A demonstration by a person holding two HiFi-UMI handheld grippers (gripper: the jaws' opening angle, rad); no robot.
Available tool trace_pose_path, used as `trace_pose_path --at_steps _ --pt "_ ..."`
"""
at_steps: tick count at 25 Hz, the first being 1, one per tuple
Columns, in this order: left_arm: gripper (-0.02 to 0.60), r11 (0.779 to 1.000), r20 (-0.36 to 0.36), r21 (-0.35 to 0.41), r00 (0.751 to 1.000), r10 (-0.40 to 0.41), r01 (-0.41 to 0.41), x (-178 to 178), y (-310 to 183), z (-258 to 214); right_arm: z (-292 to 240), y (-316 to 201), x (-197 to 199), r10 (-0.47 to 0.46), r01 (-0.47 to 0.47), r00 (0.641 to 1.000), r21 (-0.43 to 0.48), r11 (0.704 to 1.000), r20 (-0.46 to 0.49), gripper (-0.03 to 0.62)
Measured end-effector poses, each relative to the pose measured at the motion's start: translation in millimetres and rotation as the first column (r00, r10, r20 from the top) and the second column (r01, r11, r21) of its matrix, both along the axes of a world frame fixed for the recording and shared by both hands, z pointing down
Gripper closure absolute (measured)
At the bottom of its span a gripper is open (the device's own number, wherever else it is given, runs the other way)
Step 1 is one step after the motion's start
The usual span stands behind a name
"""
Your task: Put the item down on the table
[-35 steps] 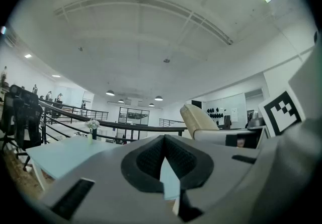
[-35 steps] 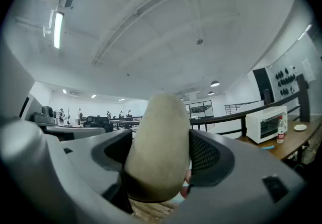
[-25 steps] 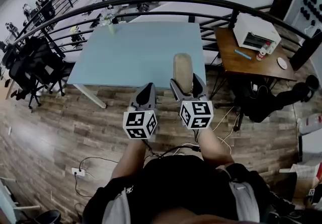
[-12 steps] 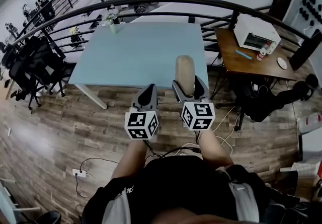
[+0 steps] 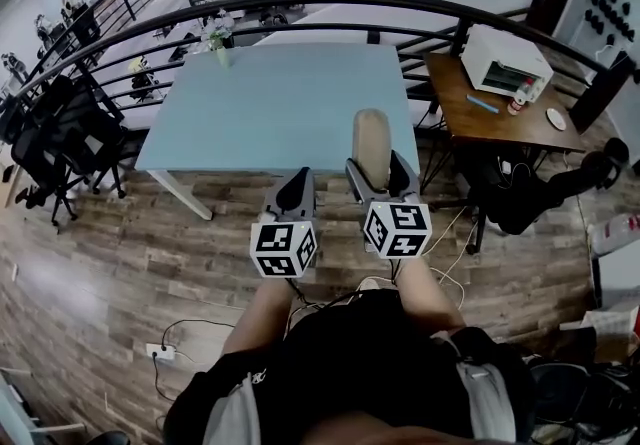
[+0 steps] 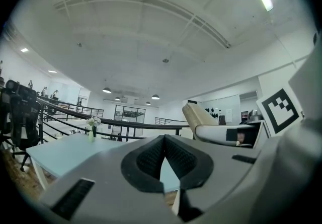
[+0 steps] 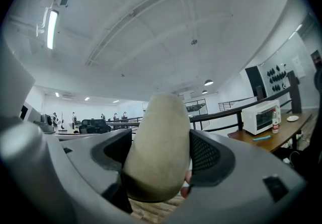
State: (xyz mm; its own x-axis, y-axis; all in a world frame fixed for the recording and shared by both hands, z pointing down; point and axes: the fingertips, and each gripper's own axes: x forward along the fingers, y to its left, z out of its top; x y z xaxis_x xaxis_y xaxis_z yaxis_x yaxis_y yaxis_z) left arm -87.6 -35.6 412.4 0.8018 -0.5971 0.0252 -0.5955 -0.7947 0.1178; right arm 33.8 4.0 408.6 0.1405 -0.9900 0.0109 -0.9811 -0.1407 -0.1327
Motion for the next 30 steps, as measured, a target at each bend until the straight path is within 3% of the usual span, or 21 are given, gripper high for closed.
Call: trace_pose_path --at_steps 13,30 --pt "0.568 1.0 0.007 0.009 1.0 0.026 -0.026 23 -33 4 8 -30 28 0.037 -0.037 0.999 0.006 0.999 0.007 0.233" --pt "0.568 1.0 0.025 0.0 0.999 -0.023 0.023 101 -137 3 10 -145 102 -0.038 0.038 0.999 -0.003 0.999 0.018 0.233"
